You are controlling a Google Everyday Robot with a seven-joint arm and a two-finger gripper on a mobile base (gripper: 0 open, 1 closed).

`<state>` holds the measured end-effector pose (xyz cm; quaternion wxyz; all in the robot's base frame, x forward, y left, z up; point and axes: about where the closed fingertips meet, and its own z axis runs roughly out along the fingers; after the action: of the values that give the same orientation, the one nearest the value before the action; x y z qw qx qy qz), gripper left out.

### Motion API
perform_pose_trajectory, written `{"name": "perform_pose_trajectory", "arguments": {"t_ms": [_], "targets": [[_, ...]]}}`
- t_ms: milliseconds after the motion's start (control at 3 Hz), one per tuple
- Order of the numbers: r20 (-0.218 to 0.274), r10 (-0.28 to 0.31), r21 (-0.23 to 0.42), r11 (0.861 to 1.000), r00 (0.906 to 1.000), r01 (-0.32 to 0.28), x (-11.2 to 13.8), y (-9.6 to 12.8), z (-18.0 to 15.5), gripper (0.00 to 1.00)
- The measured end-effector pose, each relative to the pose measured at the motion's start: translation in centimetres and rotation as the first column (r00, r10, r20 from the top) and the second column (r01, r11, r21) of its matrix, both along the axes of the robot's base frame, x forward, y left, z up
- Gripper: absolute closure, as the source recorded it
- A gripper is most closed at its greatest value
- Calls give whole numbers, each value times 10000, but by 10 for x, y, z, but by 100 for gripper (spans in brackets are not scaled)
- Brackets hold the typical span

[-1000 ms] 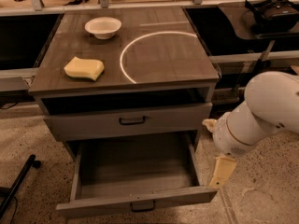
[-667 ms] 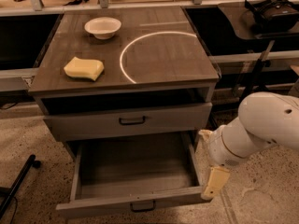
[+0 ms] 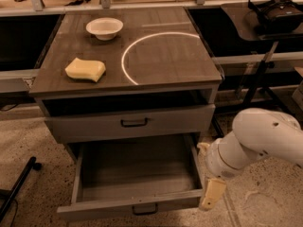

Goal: Close middle drawer

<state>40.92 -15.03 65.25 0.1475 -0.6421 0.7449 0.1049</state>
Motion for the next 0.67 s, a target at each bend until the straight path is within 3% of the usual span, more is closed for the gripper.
{"name": "perform_pose_trajectory", "arguments": {"t_ms": [667], "targets": [[-644,-521,372,9978,9966,546,-11,3,-67,0]]}}
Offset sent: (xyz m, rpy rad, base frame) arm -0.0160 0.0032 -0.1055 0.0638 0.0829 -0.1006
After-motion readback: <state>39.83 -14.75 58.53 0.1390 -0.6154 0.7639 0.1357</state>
